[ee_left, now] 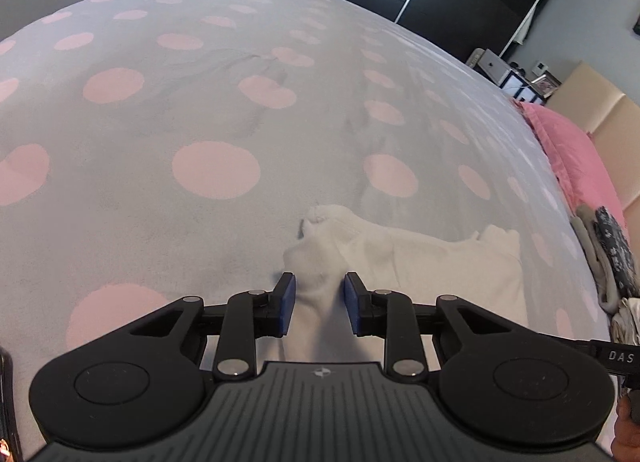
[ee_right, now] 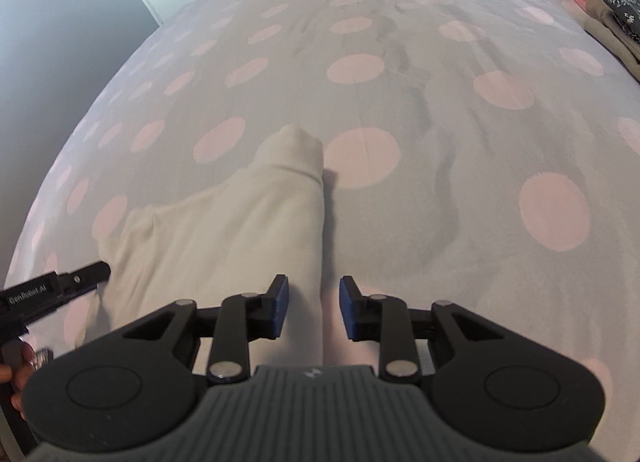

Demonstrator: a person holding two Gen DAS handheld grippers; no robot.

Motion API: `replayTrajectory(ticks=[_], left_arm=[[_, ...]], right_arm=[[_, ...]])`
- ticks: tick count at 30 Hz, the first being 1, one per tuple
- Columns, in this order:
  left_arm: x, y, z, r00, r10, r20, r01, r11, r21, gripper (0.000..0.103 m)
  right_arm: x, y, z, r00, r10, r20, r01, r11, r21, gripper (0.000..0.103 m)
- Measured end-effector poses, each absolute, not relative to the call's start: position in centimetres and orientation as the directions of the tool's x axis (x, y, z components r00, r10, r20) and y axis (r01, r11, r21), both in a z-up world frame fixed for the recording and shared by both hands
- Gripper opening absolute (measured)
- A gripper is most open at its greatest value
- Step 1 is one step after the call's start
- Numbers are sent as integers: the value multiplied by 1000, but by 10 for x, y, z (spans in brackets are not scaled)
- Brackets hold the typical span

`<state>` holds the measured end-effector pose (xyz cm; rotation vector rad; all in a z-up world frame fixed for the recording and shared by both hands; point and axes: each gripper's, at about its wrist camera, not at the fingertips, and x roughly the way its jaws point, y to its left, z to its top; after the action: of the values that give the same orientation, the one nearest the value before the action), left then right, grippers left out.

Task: Fold clothes
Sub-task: 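Release the sleeve with the right gripper and withdraw both grippers, then move both open grippers to the edge of the folded cream shirt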

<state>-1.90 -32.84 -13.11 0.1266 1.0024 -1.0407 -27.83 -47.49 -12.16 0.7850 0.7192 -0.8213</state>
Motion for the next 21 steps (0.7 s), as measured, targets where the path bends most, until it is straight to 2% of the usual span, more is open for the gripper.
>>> replayTrajectory(ticks=[3,5,6,11,17,21], left_arm=[[-15,-336,-138,117,-640,-759,755,554,-350,25],[-15,-342,-142,119,-621,-775,762,557,-329,26],[-15,-345,-144,120,-611,-783,766,559,-318,29],[-13,-351,-150,119,-585,-802,776,559,-293,30],[-14,-349,-147,126,-589,-798,773,563,-293,31],[-22,-342,-132,177,-596,-783,774,576,-263,31]], right_arm=[[-268,-483,-127,478,-351,-805,841,448,304,31],[-263,-487,-133,466,-347,-814,844,451,291,27],[-260,-489,-136,459,-344,-819,847,449,286,24],[-260,-504,-150,438,-332,-835,870,390,301,20],[-266,-506,-149,450,-335,-828,875,348,336,21],[-274,-504,-134,446,-388,-807,885,326,332,21]])
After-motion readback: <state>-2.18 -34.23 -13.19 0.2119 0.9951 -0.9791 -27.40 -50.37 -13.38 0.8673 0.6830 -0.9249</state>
